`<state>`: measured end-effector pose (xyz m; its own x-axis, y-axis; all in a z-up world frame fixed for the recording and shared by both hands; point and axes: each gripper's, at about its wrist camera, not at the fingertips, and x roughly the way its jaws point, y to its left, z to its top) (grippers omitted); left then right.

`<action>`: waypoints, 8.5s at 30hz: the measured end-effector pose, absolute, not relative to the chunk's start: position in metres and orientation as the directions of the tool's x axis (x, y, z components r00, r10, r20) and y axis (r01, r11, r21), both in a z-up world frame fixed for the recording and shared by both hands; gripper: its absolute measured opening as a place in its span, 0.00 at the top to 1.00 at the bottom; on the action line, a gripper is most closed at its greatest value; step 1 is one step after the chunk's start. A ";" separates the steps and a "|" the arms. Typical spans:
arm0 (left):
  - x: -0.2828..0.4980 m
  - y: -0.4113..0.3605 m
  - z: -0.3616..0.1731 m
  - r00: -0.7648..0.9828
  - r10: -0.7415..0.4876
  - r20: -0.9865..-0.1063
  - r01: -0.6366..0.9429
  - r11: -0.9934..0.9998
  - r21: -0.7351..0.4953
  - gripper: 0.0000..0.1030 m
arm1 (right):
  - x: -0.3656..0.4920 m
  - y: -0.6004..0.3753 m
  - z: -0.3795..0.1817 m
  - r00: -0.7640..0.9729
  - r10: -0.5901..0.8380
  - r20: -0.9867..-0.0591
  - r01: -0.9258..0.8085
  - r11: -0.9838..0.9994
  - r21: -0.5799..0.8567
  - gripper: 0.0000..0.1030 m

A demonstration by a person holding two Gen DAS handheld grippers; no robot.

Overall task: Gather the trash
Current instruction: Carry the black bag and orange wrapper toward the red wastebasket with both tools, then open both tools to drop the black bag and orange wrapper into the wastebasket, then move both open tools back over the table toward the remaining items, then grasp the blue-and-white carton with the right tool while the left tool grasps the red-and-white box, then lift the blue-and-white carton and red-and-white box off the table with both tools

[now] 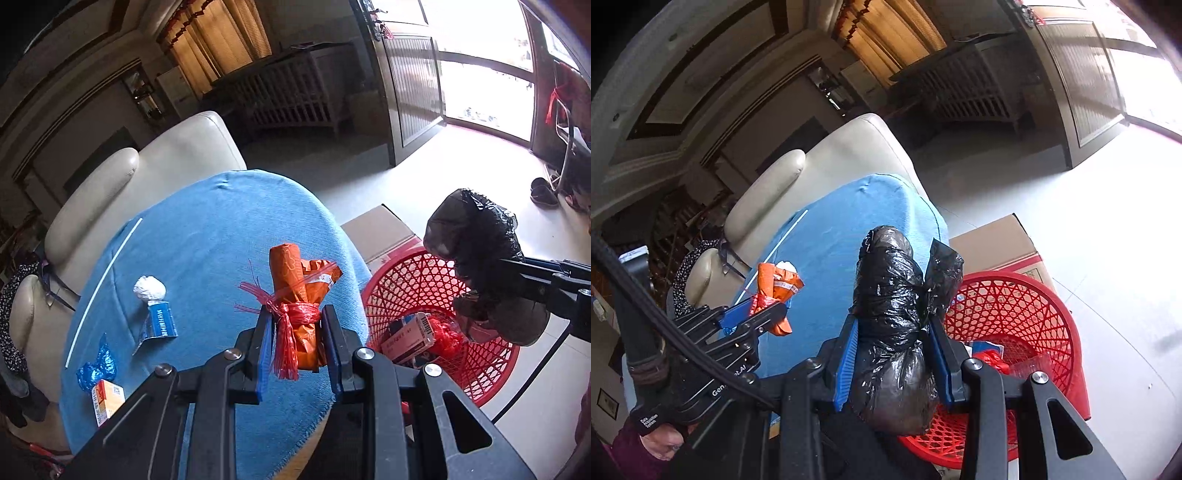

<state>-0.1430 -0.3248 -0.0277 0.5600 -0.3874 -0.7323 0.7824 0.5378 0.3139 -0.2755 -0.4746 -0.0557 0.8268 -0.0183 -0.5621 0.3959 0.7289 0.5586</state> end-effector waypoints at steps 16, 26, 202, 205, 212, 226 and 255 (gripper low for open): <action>-0.153 -0.344 -0.051 0.467 -0.400 -0.788 0.844 0.467 0.263 0.74 | -0.281 -0.490 -0.071 0.809 -0.020 -0.588 0.439 0.686 0.580 0.62; -0.157 -0.354 -0.064 0.432 -0.398 -0.809 0.867 0.431 0.251 0.74 | -0.293 -0.507 -0.086 0.786 -0.038 -0.617 0.499 0.627 0.598 0.61; 0.106 -0.011 -0.113 0.435 -0.338 -0.834 0.281 0.931 -0.231 0.51 | 0.177 -0.254 -0.111 0.460 -0.234 -0.856 0.403 0.915 -0.033 0.25; 0.105 -0.007 -0.112 0.435 -0.336 -0.835 0.277 0.933 -0.231 0.51 | 0.174 -0.255 -0.111 0.480 -0.226 -0.848 0.382 0.924 -0.029 0.35; 0.098 -0.005 -0.107 0.443 -0.328 -0.834 0.276 0.935 -0.222 0.51 | 0.155 -0.274 -0.107 0.504 -0.135 -0.853 0.345 0.937 0.056 0.47; 0.072 -0.016 -0.087 0.480 -0.316 -0.819 0.319 0.932 -0.173 0.51 | 0.067 -0.325 -0.104 0.543 0.076 -0.836 0.347 0.887 0.305 0.59; -0.023 -0.082 -0.004 0.684 -0.240 -0.689 0.419 0.902 0.102 0.51 | -0.099 -0.333 -0.038 0.710 0.166 -0.684 0.214 0.875 0.434 0.59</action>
